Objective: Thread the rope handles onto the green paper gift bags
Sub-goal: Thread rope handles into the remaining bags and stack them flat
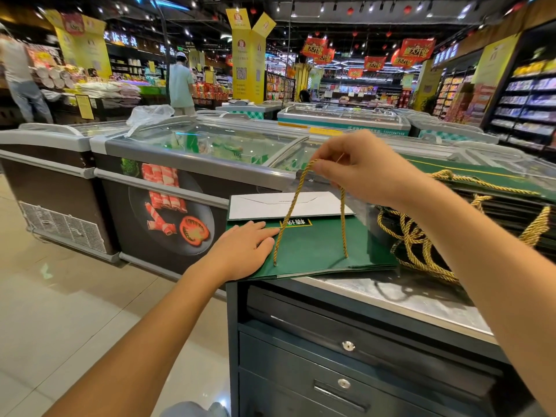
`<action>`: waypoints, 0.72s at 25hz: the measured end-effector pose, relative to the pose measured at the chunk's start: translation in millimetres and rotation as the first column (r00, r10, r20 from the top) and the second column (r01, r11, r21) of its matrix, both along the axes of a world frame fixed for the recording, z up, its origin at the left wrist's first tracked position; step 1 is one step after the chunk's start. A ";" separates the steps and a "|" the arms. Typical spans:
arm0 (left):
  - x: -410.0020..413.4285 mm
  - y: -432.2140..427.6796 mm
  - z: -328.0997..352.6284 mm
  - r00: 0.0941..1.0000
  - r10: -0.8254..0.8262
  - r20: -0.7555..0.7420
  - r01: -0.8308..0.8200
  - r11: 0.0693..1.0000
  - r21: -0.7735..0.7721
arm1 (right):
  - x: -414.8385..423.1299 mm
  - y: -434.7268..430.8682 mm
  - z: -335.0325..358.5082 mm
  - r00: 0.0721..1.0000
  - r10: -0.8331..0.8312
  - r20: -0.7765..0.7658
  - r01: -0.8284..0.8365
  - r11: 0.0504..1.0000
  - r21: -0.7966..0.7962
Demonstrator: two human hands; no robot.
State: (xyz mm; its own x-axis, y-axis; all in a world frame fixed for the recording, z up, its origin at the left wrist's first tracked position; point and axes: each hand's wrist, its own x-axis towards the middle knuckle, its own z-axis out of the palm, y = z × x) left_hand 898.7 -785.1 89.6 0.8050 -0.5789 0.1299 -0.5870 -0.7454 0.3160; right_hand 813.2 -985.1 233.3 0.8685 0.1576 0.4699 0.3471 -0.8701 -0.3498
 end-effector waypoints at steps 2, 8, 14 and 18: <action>-5.7 5.2 3.5 0.998 0.023 -0.054 -0.035 0.968 -0.248 | 5.1 -1.2 -11.6 0.997 -0.053 -0.050 0.053 0.999 -0.001; -14.6 46.8 -19.8 0.861 0.389 -0.328 -0.507 0.610 -0.608 | -5.4 4.7 -60.2 0.984 -0.002 -0.177 -0.012 0.997 -0.078; -32.6 50.0 2.1 0.785 0.055 -0.617 -0.579 0.418 -0.700 | -11.3 20.2 -108.9 0.912 0.142 -0.385 -0.231 0.953 -0.196; -34.0 45.3 37.9 0.790 -0.068 -0.609 -0.560 0.324 -0.763 | -11.4 16.7 -92.0 0.955 0.154 -0.253 -0.189 0.975 -0.118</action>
